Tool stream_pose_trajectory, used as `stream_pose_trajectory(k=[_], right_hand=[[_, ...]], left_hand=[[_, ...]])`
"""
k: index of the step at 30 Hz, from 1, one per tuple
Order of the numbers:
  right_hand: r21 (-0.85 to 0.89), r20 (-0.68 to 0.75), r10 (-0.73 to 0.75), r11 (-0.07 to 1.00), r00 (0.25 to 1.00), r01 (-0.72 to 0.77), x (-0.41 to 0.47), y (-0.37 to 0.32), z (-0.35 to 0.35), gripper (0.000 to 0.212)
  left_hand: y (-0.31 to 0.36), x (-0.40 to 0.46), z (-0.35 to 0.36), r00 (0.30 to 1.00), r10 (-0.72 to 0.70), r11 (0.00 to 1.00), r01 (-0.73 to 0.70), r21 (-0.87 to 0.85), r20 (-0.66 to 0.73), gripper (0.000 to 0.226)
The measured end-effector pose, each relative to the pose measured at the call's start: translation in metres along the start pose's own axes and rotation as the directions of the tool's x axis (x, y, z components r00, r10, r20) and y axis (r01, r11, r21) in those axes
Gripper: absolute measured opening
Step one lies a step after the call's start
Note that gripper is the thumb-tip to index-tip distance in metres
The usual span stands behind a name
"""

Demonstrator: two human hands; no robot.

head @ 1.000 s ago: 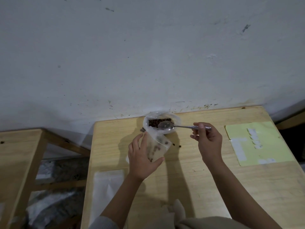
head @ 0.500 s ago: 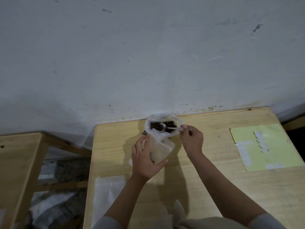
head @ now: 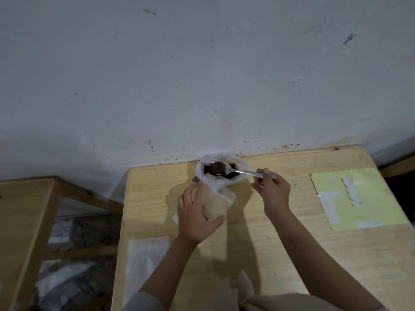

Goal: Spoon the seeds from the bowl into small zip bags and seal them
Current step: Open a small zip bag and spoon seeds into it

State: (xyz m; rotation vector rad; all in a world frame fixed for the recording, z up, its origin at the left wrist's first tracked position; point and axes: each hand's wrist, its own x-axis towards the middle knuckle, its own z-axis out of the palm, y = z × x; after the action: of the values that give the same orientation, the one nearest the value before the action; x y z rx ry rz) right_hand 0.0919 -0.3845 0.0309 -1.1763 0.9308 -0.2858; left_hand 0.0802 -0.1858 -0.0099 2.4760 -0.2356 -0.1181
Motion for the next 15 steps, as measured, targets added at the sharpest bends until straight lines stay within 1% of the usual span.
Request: stream_pose_trajectory(k=[4, 9, 12, 15], right_hand=[[0.013, 0.100, -0.079, 0.997, 0.992, 0.079, -0.012, -0.014, -0.015, 0.024], [-0.042, 0.216, -0.235, 0.967, 0.948, 0.250, -0.025, -0.022, -0.026, 0.023], [-0.054, 0.230, -0.311, 0.942, 0.922, 0.331, -0.027, -0.027, -0.027, 0.023], [-0.068, 0.199, -0.339, 0.931, 0.920, 0.358, -0.023, -0.030, -0.024, 0.022]], left_hand=[[0.000, -0.002, -0.006, 0.999, -0.017, 1.000, 0.017, -0.010, -0.034, 0.109], [0.004, -0.001, -0.009, 0.998, -0.011, 1.000, 0.010, -0.028, -0.054, 0.108], [0.008, -0.002, -0.007, 0.998, 0.009, 0.999, -0.011, -0.034, -0.069, 0.107], [0.011, -0.004, -0.006, 0.998, 0.005, 0.999, -0.007, -0.035, -0.063, 0.108]])
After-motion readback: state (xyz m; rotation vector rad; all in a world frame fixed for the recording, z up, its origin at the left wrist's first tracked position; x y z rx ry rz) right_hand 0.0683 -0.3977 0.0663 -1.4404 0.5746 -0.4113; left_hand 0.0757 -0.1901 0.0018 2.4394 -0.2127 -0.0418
